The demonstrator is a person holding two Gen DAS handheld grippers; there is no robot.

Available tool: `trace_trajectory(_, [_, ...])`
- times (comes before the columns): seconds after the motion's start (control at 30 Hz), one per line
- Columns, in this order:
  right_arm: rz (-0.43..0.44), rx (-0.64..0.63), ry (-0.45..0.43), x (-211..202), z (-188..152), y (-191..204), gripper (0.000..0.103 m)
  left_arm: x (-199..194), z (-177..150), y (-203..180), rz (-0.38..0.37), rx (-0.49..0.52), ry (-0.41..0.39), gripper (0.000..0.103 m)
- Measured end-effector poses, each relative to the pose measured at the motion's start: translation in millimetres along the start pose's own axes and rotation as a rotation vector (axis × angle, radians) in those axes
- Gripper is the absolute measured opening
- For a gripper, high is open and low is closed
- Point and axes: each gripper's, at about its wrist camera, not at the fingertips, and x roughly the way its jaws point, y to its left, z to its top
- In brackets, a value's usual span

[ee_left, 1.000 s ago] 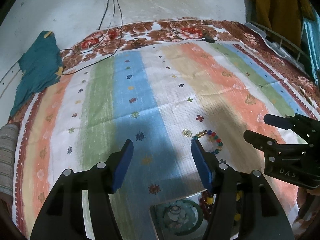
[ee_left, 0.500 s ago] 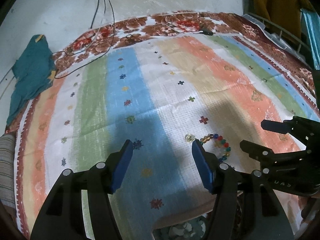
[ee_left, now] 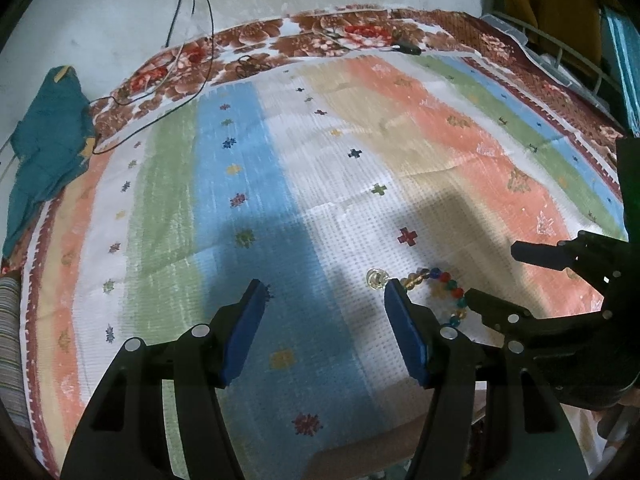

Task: Organize jewelry
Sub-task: 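Move both tools to the multicolour bracelet and silver ring, then grasp the silver ring with the left tool while the right tool grasps the multicolour bracelet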

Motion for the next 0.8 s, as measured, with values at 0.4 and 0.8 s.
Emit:
trace_trajectory(0.4, [0.018, 0.014, 0.047, 20.9, -1.5, 2.8, 0.065, 17.5, 3.1, -1.6, -0.015, 0.000, 0.047, 0.062])
trace_trajectory(0.8, [0.021, 0.054, 0.075, 36.7, -3.7, -6.8, 0.038, 44.6, 11.4, -2.5, -0.066, -0.036, 0.126, 0.064])
